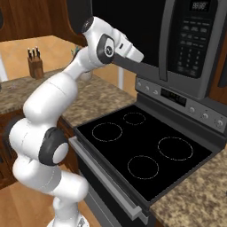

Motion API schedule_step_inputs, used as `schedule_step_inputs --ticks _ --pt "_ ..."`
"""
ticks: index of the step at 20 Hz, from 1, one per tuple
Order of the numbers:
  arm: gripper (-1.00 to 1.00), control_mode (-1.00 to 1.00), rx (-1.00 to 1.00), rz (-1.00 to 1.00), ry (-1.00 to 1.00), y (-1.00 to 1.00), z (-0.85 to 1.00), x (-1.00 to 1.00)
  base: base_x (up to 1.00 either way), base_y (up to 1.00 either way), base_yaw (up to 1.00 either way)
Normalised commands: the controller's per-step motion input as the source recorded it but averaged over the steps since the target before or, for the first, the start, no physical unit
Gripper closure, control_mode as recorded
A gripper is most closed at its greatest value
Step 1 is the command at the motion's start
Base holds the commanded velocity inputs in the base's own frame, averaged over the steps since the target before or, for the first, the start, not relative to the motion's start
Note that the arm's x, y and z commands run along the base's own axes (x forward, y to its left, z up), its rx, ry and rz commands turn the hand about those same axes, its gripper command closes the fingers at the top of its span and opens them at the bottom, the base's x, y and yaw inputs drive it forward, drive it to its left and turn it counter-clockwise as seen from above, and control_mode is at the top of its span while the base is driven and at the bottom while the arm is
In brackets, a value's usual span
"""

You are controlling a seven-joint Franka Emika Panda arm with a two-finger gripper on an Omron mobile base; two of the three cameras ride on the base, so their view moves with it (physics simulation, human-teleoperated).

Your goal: Pick the bell pepper from the sink and place it in the bowl. Then pick the bowl and place it in the microwave. Then close the microwave door and press the start button.

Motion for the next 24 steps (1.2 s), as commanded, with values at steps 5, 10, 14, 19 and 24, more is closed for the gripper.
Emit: schedule_step_inputs --ticks 5,10,14,19,24 --pt "-1.0 -1.0 0.03 0.02 -0.1 -0.39 -0.01 0.42 0.0 0.0 0.0" --pt "-1.0 -1.0 0.0 0.0 -0.06 0.11 0.16 -0.79 0.0 0.0 0.0" --pt "-1.0 -1.0 0.0 0.03 -0.04 0.01 0.03 -1.0 0.0 0.0 0.0" --pt "1.0 -1.0 -0.05 0.1 -0.16 0.22 -0.02 -1.0 0.0 0.0 0.0" --pt "1.0 -1.0 -0.13 0.08 -0.22 0.07 0.0 -0.99 0.0 0.0 0.0"
